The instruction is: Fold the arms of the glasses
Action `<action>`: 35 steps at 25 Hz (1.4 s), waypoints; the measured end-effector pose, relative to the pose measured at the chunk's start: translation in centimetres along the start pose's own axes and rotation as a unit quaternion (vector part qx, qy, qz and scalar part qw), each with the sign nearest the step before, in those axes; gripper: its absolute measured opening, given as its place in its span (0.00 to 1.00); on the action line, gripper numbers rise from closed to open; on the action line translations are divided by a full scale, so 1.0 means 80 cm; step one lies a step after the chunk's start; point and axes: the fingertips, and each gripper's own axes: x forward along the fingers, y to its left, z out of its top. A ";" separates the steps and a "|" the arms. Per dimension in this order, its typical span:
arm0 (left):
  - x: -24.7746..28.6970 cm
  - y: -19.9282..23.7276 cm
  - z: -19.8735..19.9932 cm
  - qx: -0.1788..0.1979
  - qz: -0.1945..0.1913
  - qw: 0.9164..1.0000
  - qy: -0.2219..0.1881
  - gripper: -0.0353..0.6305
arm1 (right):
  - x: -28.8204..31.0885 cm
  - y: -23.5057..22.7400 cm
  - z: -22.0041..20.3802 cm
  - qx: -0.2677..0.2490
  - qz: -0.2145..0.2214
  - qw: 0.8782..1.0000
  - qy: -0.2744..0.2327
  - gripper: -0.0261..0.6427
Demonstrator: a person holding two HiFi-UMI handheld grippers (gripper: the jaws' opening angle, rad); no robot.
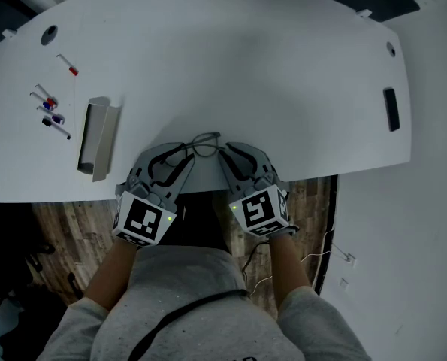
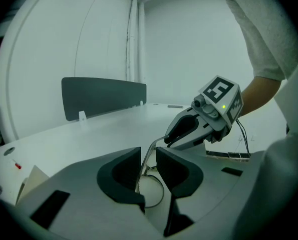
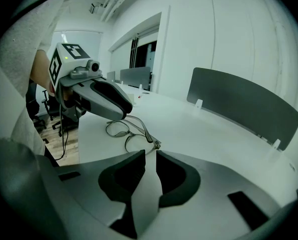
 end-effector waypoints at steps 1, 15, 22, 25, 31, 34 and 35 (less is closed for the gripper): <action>-0.001 0.000 -0.001 0.000 0.002 1.000 0.000 0.20 | -0.001 0.001 0.000 0.000 0.000 1.000 0.000 0.15; -0.031 -0.014 0.004 -0.003 0.046 0.999 -0.004 0.09 | -0.035 0.023 0.009 -0.005 0.023 1.000 -0.019 0.09; -0.048 -0.027 0.014 -0.036 0.062 0.997 -0.024 0.08 | -0.064 0.036 0.022 -0.002 0.035 0.998 -0.045 0.08; -0.056 -0.035 0.014 -0.044 0.069 0.996 -0.024 0.08 | -0.076 0.041 0.028 0.001 0.040 0.998 -0.057 0.08; -0.075 -0.051 0.018 -0.069 0.082 0.993 -0.042 0.08 | -0.099 0.053 0.040 0.005 0.046 0.996 -0.080 0.07; -0.085 -0.056 0.019 -0.075 0.087 0.992 -0.048 0.08 | -0.108 0.061 0.047 0.007 0.048 0.995 -0.089 0.07; -0.088 -0.058 0.020 -0.077 0.087 0.992 -0.050 0.08 | -0.111 0.063 0.050 0.009 0.048 0.995 -0.092 0.08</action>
